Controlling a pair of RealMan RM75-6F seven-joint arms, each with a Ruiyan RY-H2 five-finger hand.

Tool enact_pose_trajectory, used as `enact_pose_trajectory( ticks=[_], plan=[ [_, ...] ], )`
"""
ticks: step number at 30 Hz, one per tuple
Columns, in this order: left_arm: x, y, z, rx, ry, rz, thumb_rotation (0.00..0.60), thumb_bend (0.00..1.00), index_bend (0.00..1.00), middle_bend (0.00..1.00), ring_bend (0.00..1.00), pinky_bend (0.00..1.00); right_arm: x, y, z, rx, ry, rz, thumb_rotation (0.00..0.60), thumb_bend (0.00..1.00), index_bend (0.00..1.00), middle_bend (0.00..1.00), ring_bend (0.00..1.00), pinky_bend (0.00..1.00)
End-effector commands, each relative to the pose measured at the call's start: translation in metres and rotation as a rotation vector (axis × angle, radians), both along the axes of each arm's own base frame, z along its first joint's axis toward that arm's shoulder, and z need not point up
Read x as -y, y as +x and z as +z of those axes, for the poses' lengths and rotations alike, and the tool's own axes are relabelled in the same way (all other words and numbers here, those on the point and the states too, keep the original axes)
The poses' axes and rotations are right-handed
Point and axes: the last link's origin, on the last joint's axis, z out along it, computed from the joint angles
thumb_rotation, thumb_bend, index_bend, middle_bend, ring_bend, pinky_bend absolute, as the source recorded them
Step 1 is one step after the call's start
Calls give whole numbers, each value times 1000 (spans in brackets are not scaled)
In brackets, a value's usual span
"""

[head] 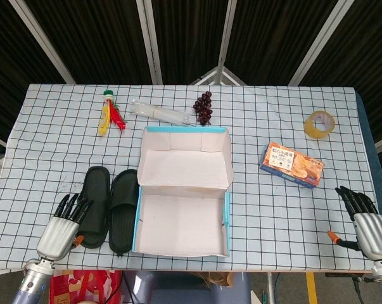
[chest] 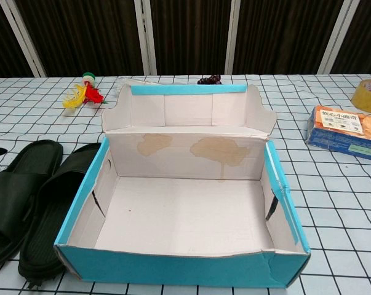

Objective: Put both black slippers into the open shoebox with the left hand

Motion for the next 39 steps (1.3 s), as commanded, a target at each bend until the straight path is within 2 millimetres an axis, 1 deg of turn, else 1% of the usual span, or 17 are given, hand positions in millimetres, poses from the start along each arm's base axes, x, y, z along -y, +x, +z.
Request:
enact_pose_trajectory(
  ticks=[1,6,10,12,25,32,39],
  plan=[
    [-1,0,-5,4,-4,2,600,70,27,137,0,63,0,-1,1,1,-2,-3,600,221,13,74,95,72],
    [-2,-2,-11,11,-7,11,600,70,26,158,0,62,0,-1,1,3,-1,-2,600,220,14,75,95,72],
    [-1,-2,-14,13,-5,4,600,70,49,219,0,62,0,0,1,2,-2,0,600,221,13,75,95,72],
    [-1,-3,-13,15,13,1,600,70,54,232,0,62,0,0,1,1,-3,0,600,221,13,75,95,72],
    [-7,-8,-12,10,57,12,600,70,54,214,0,63,0,0,-1,-2,5,0,600,221,13,75,95,72],
    [-8,-11,-10,-1,65,24,600,70,62,239,0,62,0,2,-2,-5,8,1,600,221,14,75,95,73],
    [-10,-13,-8,-13,73,48,600,70,50,231,0,62,-1,3,-3,-10,10,8,600,221,13,75,95,72]
  ],
)
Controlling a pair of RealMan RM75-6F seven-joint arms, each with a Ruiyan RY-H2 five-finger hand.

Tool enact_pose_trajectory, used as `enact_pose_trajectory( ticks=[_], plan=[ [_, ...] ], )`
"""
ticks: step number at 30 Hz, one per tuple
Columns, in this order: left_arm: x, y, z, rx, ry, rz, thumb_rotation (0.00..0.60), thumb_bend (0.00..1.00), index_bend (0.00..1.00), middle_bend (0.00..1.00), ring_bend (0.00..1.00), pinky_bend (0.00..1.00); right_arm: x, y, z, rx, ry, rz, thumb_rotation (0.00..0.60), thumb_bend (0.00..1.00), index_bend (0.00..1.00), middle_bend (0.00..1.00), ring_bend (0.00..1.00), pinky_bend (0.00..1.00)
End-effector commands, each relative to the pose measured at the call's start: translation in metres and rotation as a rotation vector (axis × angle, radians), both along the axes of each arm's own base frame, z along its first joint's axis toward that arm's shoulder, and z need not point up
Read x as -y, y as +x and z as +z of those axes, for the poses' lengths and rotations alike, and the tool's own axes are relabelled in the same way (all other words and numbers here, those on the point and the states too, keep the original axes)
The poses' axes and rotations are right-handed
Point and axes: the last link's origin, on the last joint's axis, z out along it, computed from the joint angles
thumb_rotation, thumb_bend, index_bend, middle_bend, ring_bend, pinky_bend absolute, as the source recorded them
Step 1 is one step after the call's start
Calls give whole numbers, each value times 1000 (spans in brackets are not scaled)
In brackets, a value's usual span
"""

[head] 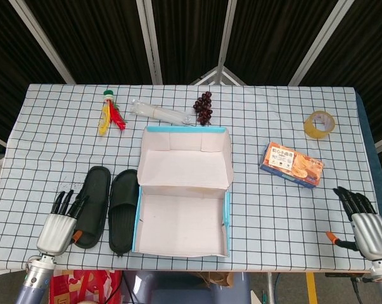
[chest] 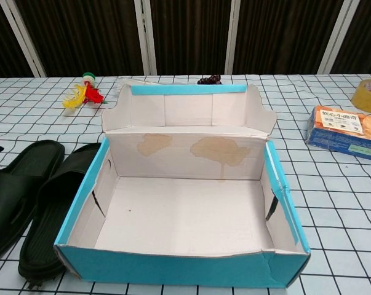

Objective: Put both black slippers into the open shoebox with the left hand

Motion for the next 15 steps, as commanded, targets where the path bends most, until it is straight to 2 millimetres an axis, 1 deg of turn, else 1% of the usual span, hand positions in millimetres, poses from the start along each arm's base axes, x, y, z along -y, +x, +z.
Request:
enact_pose_trajectory(
  ticks=[1,15],
  plan=[
    [-1,0,1,-4,1,7,600,70,51,231,0,62,-1,1,0,-1,-1,2,600,221,14,75,95,72],
    [-13,7,-2,-21,-9,7,600,70,40,184,0,62,-3,2,0,-5,-9,3,600,221,13,75,95,72]
  ],
)
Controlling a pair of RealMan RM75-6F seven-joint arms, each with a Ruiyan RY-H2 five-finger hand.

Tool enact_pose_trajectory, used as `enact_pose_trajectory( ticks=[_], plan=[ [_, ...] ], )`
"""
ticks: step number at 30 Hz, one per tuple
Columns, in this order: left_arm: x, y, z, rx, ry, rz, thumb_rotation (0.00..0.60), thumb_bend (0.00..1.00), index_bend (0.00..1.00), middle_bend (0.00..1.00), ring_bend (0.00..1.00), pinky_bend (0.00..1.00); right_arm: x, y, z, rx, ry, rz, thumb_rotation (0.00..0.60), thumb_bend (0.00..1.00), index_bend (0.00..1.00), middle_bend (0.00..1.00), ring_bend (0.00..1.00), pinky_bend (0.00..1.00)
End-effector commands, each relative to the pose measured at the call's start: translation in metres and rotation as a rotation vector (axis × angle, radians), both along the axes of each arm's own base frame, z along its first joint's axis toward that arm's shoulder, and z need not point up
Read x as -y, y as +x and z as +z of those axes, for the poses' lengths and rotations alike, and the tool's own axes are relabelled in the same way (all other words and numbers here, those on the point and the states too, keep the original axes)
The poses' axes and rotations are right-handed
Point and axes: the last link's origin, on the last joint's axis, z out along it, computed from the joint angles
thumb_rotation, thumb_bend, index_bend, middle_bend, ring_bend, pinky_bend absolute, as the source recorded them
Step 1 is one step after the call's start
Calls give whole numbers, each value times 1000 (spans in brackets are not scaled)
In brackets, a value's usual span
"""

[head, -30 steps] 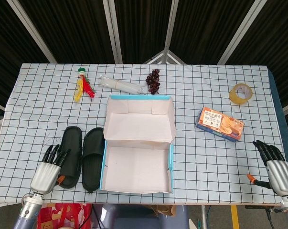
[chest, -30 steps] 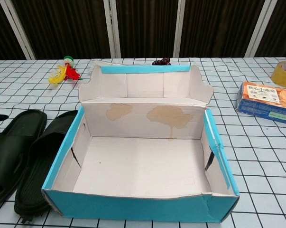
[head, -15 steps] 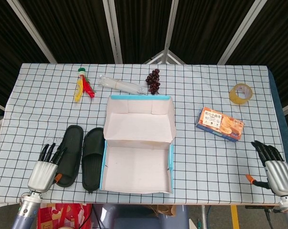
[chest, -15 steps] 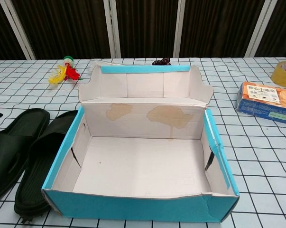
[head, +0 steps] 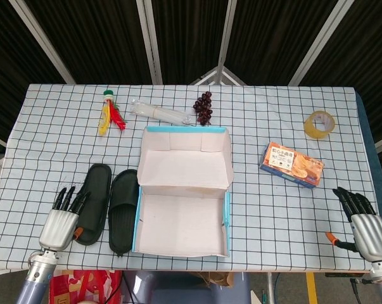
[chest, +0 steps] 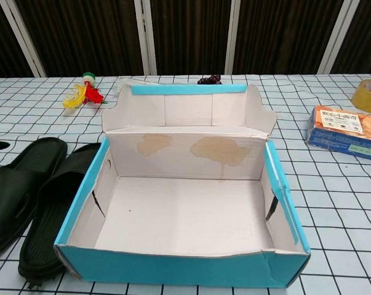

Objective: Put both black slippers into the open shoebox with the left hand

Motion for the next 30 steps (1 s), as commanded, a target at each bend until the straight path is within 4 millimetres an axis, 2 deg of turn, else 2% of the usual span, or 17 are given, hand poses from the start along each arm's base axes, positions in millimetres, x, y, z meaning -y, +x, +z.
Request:
enact_pose_trajectory(
  ticks=[1,14,30],
  plan=[
    [-2,1,0,0,-3,-1,600,70,39,184,0,62,0,0,0,0,-1,-1,600,221,13,75,95,72],
    [-3,0,-2,-1,-36,39,600,70,16,174,0,62,-1,1,0,0,-1,0,600,220,14,75,95,72],
    [-6,4,1,5,-41,55,600,118,31,297,2,62,-3,3,1,1,-9,14,600,221,13,75,95,72]
  ],
)
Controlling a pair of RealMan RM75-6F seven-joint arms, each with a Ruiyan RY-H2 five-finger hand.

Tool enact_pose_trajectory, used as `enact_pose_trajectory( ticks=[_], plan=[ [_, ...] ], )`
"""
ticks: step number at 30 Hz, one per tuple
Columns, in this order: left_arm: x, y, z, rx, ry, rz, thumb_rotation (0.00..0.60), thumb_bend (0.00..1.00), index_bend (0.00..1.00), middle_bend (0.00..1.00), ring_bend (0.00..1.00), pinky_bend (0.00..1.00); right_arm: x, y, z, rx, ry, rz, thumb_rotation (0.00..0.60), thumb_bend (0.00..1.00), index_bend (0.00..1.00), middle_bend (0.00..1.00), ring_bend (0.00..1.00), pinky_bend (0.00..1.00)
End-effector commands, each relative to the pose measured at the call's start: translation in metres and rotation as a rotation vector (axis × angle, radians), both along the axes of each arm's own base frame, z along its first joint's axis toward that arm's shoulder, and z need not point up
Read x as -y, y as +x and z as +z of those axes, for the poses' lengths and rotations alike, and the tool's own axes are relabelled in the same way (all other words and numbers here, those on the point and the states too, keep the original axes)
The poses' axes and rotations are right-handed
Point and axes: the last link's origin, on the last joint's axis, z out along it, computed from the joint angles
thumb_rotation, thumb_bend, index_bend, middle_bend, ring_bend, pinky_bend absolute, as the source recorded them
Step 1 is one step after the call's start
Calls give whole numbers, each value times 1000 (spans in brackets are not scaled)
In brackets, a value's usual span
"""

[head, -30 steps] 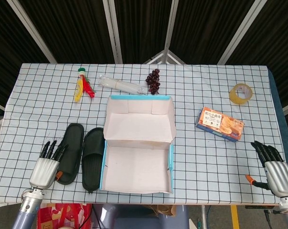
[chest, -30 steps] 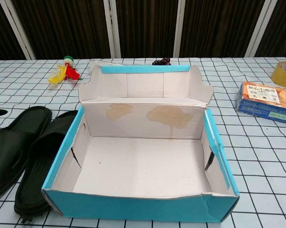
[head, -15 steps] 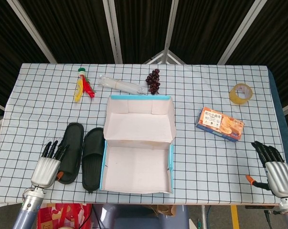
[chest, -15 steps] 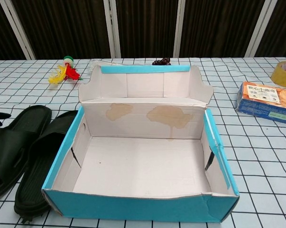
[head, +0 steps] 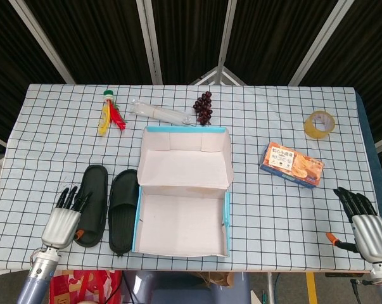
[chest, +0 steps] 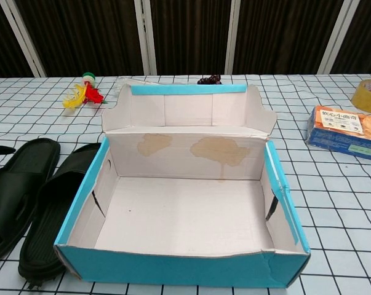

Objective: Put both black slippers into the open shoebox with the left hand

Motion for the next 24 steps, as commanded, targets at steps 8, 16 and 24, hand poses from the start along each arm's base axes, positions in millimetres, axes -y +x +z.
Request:
enact_pose_trajectory(
  ticks=[8,16,24],
  plan=[
    [-3,2,4,21,33,0,600,198,87,454,45,62,-1,1,0,-3,-2,0,600,221,13,75,95,72],
    [-4,4,11,49,72,-3,600,329,158,573,99,62,-1,1,-2,-7,6,-9,600,221,13,75,95,72],
    [-4,4,23,55,109,-8,600,391,277,604,116,62,-1,0,-1,-4,3,-14,600,221,14,75,95,72]
  ],
)
